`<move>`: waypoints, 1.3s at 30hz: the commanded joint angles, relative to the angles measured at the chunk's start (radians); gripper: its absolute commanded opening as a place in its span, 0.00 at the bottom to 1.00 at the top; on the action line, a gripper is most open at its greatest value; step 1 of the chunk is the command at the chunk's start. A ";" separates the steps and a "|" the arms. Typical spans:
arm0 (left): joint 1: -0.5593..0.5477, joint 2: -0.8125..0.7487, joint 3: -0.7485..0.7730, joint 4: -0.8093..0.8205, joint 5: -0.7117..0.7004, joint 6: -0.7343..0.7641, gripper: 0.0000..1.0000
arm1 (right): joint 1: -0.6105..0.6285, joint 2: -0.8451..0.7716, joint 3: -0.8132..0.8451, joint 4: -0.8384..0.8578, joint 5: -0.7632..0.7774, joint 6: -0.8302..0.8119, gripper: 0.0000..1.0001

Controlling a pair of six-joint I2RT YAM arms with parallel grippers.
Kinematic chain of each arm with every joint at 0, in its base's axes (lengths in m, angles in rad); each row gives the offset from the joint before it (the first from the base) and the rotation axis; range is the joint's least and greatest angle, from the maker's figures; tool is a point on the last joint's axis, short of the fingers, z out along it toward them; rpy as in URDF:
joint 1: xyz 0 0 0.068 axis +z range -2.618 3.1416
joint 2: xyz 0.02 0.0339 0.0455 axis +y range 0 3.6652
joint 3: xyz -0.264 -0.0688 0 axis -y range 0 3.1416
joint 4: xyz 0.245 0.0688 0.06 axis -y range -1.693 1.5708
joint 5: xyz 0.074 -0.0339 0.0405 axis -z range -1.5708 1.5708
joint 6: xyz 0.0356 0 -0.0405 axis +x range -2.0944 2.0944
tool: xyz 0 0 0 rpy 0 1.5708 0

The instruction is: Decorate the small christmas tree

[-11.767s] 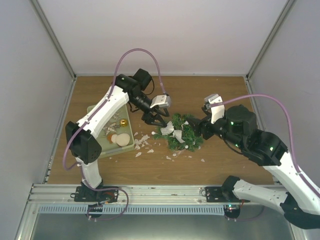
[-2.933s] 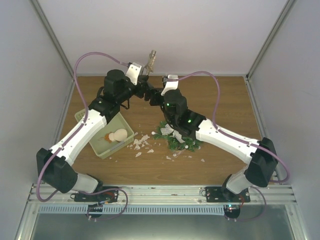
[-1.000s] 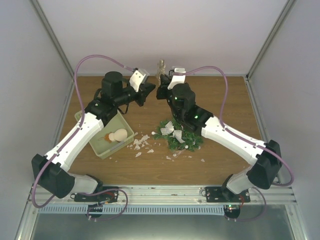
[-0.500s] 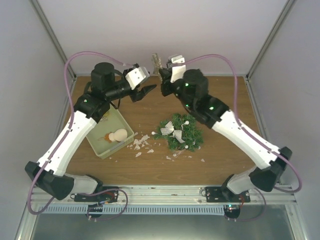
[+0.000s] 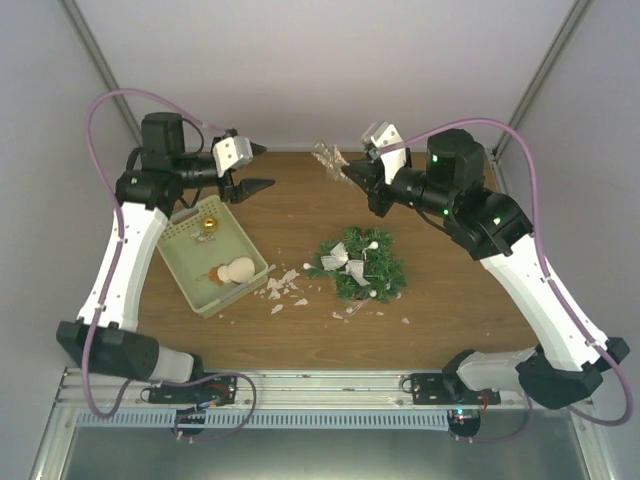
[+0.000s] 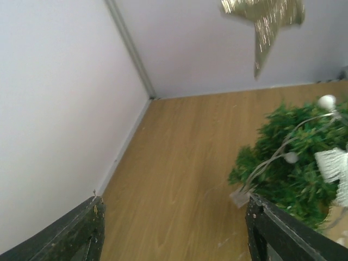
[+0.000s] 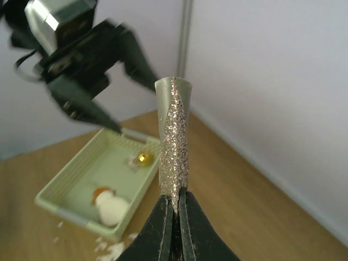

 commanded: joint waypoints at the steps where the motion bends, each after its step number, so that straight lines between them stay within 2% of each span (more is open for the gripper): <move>1: 0.036 0.097 0.154 -0.261 0.274 0.185 0.72 | -0.012 -0.002 0.002 -0.163 -0.169 -0.056 0.01; 3: 0.054 0.157 0.249 -0.417 0.349 0.289 0.76 | -0.013 -0.010 -0.021 -0.168 -0.221 -0.055 0.01; 6: 0.060 0.269 0.395 -0.661 0.384 0.432 0.81 | -0.012 -0.020 -0.060 -0.183 -0.275 -0.053 0.01; 7: 0.059 0.286 0.412 -0.690 0.385 0.421 0.83 | -0.012 -0.022 -0.074 -0.187 -0.289 -0.052 0.00; 14: 0.050 0.258 0.339 -0.690 0.388 0.457 0.89 | -0.012 -0.015 -0.140 -0.228 -0.322 -0.062 0.01; 17: 0.012 0.262 0.334 -0.690 0.352 0.449 0.89 | -0.011 0.018 -0.125 -0.233 -0.357 -0.073 0.01; 21: -0.037 0.269 0.309 -0.683 0.293 0.431 0.85 | -0.012 0.074 -0.098 -0.228 -0.367 -0.087 0.00; 25: -0.043 0.248 0.248 -0.587 0.277 0.347 0.82 | -0.012 0.129 -0.064 -0.228 -0.386 -0.109 0.01; 29: -0.069 0.221 0.186 -0.547 0.243 0.333 0.81 | -0.012 0.172 -0.033 -0.236 -0.378 -0.135 0.00; 36: -0.112 0.227 0.161 -0.578 0.244 0.361 0.78 | -0.012 0.221 0.014 -0.242 -0.402 -0.152 0.01; 39: -0.133 0.246 0.168 -0.613 0.250 0.386 0.72 | -0.012 0.236 0.022 -0.245 -0.407 -0.157 0.01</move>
